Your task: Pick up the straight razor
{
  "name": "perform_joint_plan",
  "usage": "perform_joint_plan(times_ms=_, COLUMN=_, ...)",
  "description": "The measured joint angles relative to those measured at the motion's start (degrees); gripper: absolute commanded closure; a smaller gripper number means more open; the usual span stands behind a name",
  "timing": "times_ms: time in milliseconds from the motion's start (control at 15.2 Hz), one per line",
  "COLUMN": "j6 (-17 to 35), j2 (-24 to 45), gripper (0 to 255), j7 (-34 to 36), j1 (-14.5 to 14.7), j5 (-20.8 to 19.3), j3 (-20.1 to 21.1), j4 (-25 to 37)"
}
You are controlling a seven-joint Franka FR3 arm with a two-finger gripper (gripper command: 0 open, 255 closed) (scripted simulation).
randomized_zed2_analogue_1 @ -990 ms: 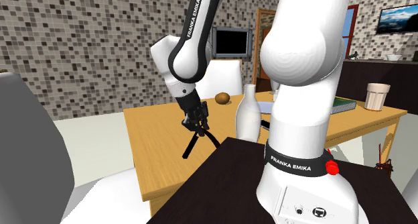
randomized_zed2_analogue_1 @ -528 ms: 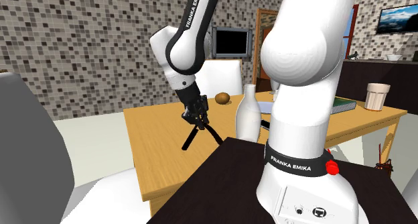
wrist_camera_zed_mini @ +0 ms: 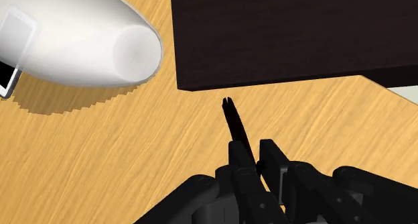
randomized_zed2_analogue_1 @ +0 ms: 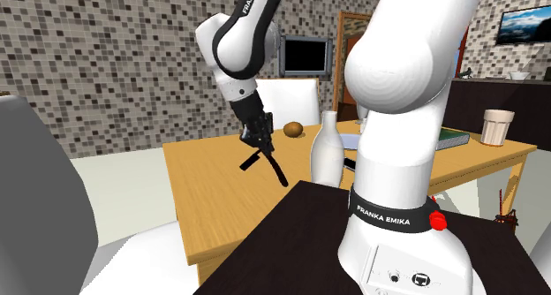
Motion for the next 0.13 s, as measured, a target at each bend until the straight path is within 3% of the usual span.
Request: perform_joint_plan(times_ms=132, j6=-1.42, j2=-1.36, gripper=255, j7=-0.86, j1=0.11, j5=0.58, j3=-0.03, j4=0.21)
